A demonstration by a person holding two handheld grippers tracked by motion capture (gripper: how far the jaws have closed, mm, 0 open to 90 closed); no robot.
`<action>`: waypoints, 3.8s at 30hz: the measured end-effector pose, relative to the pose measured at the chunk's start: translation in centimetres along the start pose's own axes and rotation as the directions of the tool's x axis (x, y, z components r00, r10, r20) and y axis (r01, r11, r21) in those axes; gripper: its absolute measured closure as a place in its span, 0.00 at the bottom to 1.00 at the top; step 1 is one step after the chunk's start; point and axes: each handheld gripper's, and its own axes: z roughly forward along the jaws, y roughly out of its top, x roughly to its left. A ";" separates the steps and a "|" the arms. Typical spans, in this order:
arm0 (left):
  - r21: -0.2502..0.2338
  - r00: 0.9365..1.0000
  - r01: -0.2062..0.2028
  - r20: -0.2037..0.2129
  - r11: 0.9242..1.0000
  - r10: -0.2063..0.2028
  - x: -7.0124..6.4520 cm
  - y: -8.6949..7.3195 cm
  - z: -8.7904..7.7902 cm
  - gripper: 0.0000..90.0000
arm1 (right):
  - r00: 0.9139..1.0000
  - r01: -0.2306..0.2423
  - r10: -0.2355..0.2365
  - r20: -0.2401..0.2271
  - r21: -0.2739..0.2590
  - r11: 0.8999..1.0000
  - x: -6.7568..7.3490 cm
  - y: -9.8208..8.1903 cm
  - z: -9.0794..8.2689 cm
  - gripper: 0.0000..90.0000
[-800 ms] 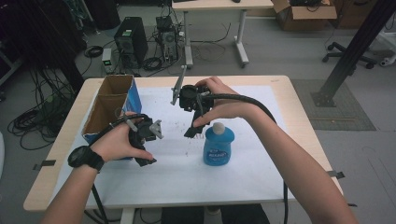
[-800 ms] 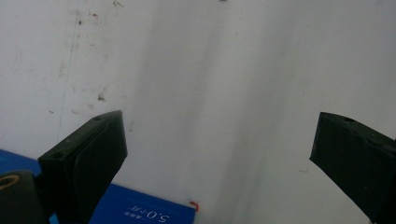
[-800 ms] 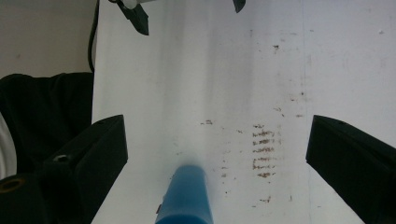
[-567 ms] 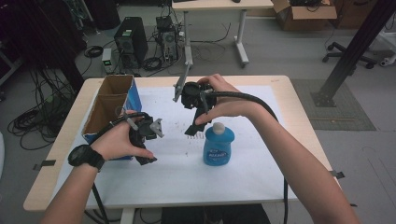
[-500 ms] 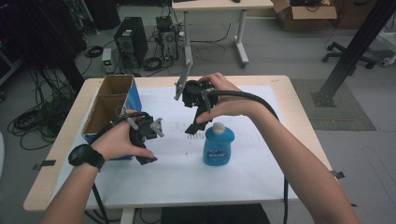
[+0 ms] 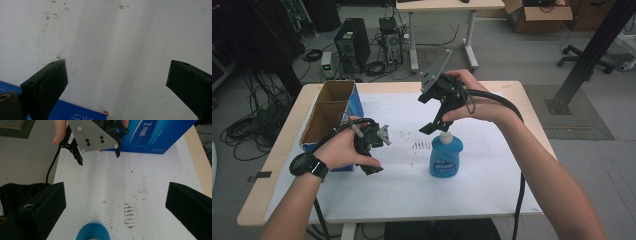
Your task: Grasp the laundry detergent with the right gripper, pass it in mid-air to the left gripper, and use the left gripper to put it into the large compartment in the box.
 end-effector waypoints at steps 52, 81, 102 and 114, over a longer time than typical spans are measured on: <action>-0.003 1.000 0.014 -0.016 1.000 -0.014 -0.5 1.3 -0.3 0.04 | 0.981 -0.191 0.186 -0.049 -0.382 0.904 2.4 -17.2 1.3 0.02; -0.008 1.000 0.015 -0.017 1.000 -0.015 -0.4 1.2 -0.5 0.04 | 0.970 -0.243 0.212 -0.120 -0.416 0.876 2.5 -18.2 6.8 0.09; -0.010 1.000 0.014 -0.018 1.000 -0.014 -0.4 1.2 -0.7 0.04 | 0.966 -0.258 0.225 -0.127 -0.431 0.865 2.4 -18.7 8.0 0.19; -0.009 1.000 0.007 -0.017 1.000 -0.008 -0.4 1.4 -0.7 0.04 | 0.968 -0.250 0.219 -0.119 -0.443 0.861 2.6 -18.6 8.1 0.24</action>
